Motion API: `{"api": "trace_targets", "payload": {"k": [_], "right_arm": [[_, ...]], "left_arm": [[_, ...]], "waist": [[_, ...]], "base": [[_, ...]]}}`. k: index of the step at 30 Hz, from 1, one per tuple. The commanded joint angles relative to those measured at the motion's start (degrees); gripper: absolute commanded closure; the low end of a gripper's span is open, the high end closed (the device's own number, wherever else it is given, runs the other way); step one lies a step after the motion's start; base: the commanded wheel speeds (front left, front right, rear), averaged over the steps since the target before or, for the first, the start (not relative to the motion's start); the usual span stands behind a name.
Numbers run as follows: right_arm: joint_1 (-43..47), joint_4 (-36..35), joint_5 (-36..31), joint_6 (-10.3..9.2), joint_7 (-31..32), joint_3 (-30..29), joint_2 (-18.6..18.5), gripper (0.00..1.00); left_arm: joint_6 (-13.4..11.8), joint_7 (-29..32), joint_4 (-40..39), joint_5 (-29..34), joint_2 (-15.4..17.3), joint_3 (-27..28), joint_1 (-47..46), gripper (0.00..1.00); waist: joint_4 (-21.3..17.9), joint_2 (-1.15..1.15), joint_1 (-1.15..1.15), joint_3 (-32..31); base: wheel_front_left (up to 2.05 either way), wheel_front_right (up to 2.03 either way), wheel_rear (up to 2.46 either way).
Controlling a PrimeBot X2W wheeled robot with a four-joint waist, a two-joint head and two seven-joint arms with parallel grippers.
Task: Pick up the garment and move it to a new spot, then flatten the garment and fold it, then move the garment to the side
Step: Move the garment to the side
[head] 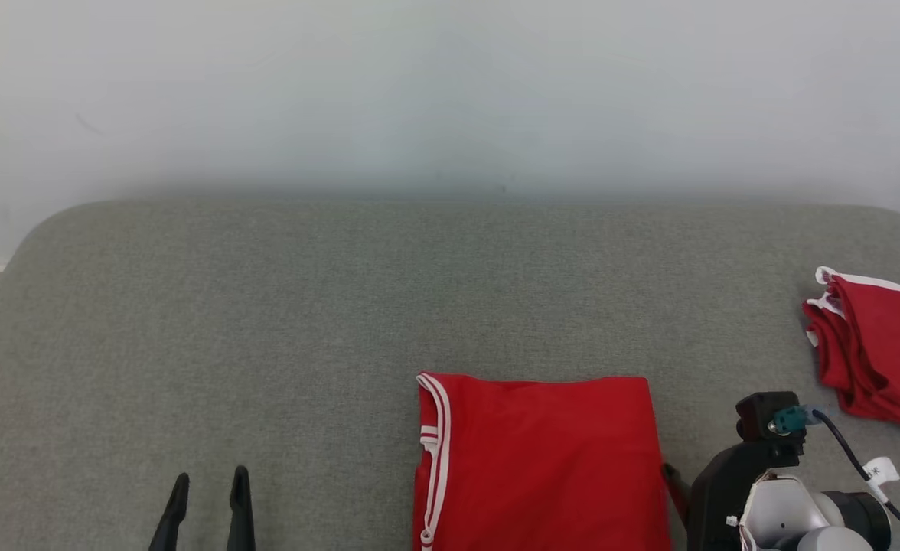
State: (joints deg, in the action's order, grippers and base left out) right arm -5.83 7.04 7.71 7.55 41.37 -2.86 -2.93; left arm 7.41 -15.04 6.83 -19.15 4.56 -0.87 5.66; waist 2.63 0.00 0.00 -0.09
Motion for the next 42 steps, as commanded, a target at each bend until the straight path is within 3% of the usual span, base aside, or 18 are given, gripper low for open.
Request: {"api": "trace_targets", "payload": {"k": [1,12,21,22,23,24,29,36,42], "right_arm": [[-0.9,0.4,-0.8,-0.13,1.3,-0.2,0.0,0.00],[-5.2,8.9,-4.2,-0.13,4.4,-3.7,0.0,0.00],[-8.6,16.9,-2.7,-0.13,2.8,-3.1,0.1,0.00],[-8.7,17.9,-2.3,-0.13,2.9,-2.7,0.1,0.10],[-8.9,18.5,-2.1,-0.13,2.7,-2.5,0.2,0.80],[-9.0,18.8,-2.1,-0.13,2.5,-2.1,0.2,1.00],[-10.1,17.7,-4.4,-0.14,0.6,-2.2,0.0,1.00],[-14.8,9.3,-12.3,-0.14,0.7,-5.9,-0.2,1.00],[-22.9,6.9,-15.0,-0.14,3.5,-9.1,-3.6,1.00]], "left_arm": [[0.1,-0.2,0.1,0.4,0.0,-0.3,-0.5,0.00],[0.1,-0.2,0.1,-0.6,-0.2,-1.7,-1.0,0.00],[0.1,-0.2,-0.4,-0.3,0.0,-1.6,-1.8,0.00],[0.1,-0.2,-0.5,-0.3,0.0,-1.5,-2.1,0.00],[0.1,-0.2,-0.7,-0.2,0.0,-1.5,-2.2,0.00],[0.1,-0.2,-0.7,-0.1,0.0,-1.5,-2.4,0.00],[0.1,-0.2,-1.1,0.1,0.0,-1.2,-2.4,0.00],[0.1,-0.2,-2.6,0.1,0.0,-0.5,-3.9,0.00],[0.1,-0.2,-3.7,0.3,0.9,-1.0,-5.5,0.00]], "waist": [[1.7,0.00,0.00,0.5],[6.7,0.00,0.00,2.4],[7.6,0.00,0.00,4.0],[7.6,0.00,0.00,4.2],[7.5,0.00,0.00,4.3],[7.4,0.00,0.00,4.4],[6.2,0.00,0.00,5.0],[3.3,0.00,0.00,7.4],[0.6,0.00,0.00,10.7]], "base": [[0.00,0.00,0.00],[0.00,0.00,0.00],[0.00,0.00,0.00],[0.00,0.00,0.00],[0.00,0.00,0.00],[0.00,0.00,0.00],[0.00,0.00,0.00],[0.00,0.00,0.00],[0.00,0.00,0.00]]}}
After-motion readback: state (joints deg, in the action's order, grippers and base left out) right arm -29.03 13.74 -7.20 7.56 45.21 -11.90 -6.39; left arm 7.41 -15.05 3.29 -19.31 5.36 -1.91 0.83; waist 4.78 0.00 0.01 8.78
